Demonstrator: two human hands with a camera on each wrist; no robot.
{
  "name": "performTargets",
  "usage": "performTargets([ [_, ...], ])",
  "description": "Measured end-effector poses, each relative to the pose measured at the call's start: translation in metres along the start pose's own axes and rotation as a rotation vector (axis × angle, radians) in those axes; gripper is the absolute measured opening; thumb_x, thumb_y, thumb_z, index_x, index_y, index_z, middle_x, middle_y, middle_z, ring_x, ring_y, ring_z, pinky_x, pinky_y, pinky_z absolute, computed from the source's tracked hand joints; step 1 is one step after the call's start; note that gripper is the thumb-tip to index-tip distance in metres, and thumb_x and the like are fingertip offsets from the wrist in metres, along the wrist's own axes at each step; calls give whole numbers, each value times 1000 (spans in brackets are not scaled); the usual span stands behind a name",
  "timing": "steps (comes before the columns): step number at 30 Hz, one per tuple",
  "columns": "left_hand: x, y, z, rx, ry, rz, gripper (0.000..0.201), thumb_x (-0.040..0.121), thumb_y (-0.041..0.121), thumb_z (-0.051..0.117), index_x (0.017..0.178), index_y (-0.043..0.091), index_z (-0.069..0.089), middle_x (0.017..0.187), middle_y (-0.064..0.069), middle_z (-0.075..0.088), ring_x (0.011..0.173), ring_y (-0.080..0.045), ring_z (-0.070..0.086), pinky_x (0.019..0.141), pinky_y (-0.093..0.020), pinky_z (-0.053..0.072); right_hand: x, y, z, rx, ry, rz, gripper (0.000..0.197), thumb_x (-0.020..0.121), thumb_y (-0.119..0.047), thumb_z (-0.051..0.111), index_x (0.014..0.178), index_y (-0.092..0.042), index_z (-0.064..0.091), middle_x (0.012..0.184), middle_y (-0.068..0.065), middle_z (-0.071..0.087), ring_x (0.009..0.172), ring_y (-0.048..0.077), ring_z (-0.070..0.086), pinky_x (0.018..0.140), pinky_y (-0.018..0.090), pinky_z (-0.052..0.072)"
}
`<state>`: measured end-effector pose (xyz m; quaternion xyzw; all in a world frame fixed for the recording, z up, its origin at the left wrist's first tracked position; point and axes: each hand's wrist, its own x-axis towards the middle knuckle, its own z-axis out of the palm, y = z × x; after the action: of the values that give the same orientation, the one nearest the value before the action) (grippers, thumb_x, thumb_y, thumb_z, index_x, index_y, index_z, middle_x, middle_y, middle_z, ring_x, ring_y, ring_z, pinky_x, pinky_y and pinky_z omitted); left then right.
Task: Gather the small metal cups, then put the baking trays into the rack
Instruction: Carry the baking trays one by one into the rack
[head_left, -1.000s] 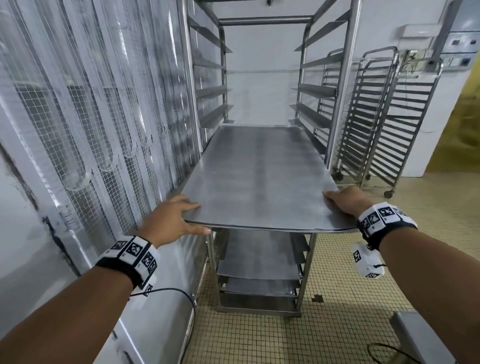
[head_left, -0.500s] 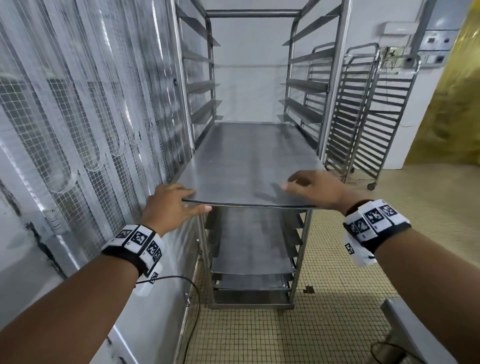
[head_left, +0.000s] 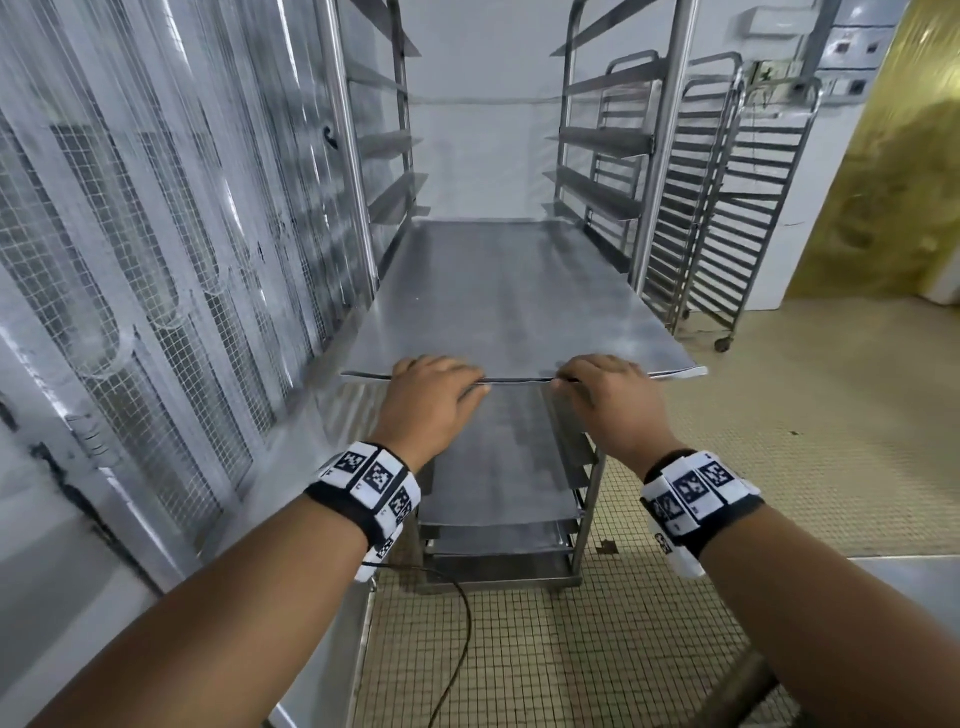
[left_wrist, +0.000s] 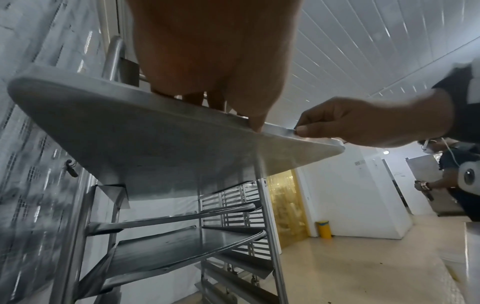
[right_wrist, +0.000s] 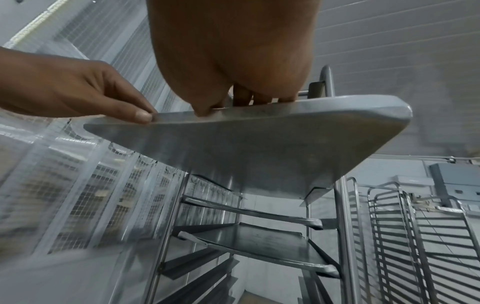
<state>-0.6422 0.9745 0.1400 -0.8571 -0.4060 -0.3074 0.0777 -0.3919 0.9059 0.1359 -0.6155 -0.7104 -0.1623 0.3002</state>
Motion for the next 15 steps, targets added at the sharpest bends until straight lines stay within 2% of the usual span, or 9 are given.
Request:
performTargets([
  [6,7,-4,11,-32,82,24,32,96,48,53,101,27,76,105,10,74,101,-18,66,91,-39,39,-1,-5,9,-18,107,46,44,98,-48,34,101,-22,69,104,-7,72,101,20,65,101,41,35],
  [8,11,-7,17,-39,118,11,29,96,47,54,97,27,75,104,11,73,100,-16,66,93,-41,39,4,-3,17,-38,120,77,41,98,-49,36,100,-24,68,105,-8,71,106,20,63,107,46,32],
  [9,13,-9,20,-43,140,-4,27,96,47,55,96,27,74,104,12,73,101,-15,66,98,-45,37,7,-1,22,-52,129,89,39,98,-50,38,100,-25,67,106,-9,70,110,20,62,109,50,31],
  [12,21,-14,32,-26,188,-60,23,96,46,57,101,30,73,109,13,72,107,-12,62,111,-60,25,19,6,38,-76,161,120,37,98,-54,41,103,-29,68,108,-11,71,117,20,58,111,53,29],
  [15,33,-22,45,23,206,-91,24,98,47,53,106,32,71,112,15,70,110,-12,59,111,-62,23,36,15,56,-86,214,97,36,99,-53,44,109,-30,71,113,-11,71,113,20,59,105,51,35],
])
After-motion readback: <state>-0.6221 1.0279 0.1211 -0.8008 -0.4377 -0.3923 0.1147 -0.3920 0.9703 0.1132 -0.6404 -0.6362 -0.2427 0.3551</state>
